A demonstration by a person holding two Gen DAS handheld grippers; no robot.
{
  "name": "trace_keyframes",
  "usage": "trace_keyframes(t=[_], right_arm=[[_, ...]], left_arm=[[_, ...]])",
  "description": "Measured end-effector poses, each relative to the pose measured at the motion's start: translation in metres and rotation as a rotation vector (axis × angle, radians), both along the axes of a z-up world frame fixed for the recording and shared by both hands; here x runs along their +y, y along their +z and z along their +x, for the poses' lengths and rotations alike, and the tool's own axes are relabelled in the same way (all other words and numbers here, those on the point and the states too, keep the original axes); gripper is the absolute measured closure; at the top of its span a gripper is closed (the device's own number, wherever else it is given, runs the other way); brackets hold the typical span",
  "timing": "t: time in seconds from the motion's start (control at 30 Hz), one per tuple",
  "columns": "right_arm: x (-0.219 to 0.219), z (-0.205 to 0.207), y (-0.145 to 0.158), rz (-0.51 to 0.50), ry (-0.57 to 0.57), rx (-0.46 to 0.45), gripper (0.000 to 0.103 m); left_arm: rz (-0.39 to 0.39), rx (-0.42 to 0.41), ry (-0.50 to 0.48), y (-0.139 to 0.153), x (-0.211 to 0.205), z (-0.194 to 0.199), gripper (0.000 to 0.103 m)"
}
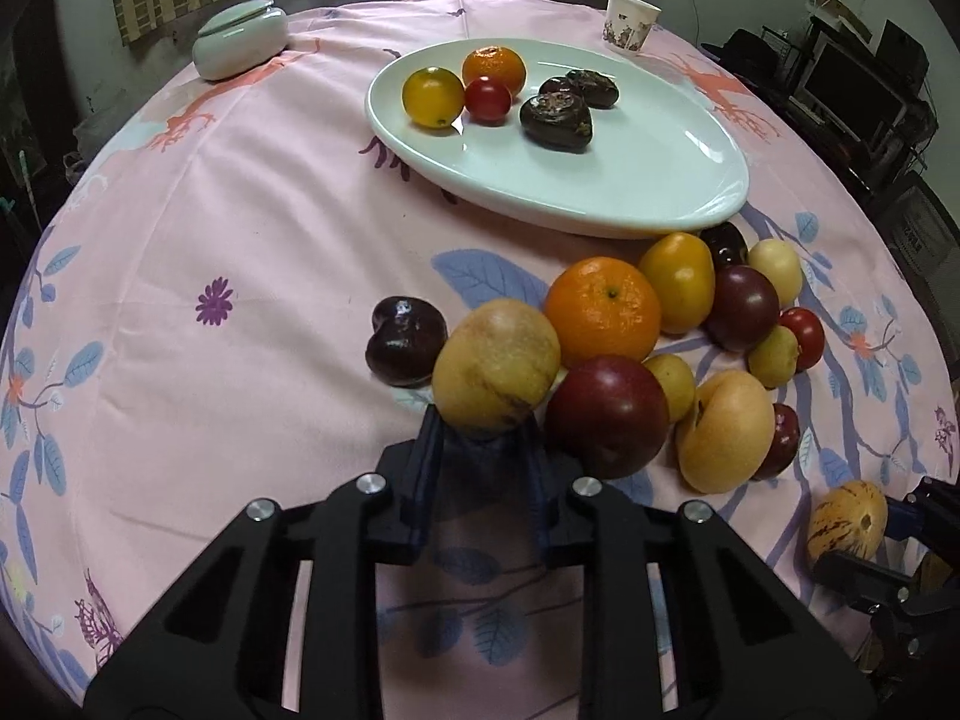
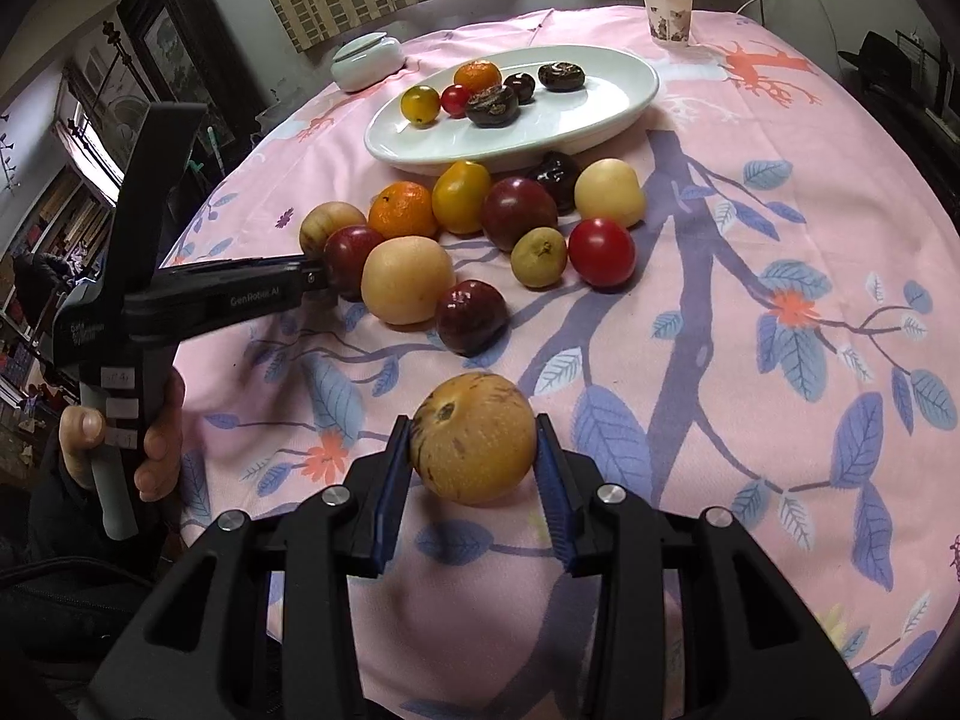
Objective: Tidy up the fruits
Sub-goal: 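Grasp the tan round fruit with the right tool, then grasp the dark red plum with the left tool while the right tool holds the tan fruit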
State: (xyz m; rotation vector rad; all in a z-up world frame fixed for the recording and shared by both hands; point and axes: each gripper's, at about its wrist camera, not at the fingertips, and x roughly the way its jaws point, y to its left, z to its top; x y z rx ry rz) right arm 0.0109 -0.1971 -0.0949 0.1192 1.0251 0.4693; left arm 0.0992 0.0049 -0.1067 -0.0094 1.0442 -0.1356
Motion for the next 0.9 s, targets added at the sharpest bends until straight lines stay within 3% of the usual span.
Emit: trace_keyframes(t=[0.3,0.33,0.4,0.47,0.57,0.67,0.9], right_arm=[[0.002,-0.009,0.002,-0.005,-0.002,-0.007,0.063],[0.001,-0.01,0.003,-0.005,-0.005,-0.007,0.063],[-0.001,-0.011,0.003,-0.006,-0.01,-0.006,0.062],[-0.002,-0.011,0.002,-0.006,-0.013,-0.002,0.062],[-0.001,-0.009,0.0,-0.005,-0.011,0.007,0.062],[0.003,-0.008,-0.001,-0.01,0.002,0.007,0.062],[0.003,-0.009,-0.001,-0.013,0.002,0.007,0.062]], left_arm=[[-0.011,0.023,-0.038,0.0,0.012,0.014,0.076],[-0.021,0.026,-0.04,0.001,0.015,0.013,0.072],[-0.021,0.011,-0.025,0.003,0.022,0.009,0.027],[-0.085,-0.018,-0.008,0.01,0.033,0.003,0.017],[-0.079,-0.048,0.021,0.017,0.037,-0.007,0.017],[-0.126,-0.037,-0.015,0.019,0.028,-0.019,0.017],[-0.145,-0.029,-0.123,0.017,-0.009,-0.031,0.019]])
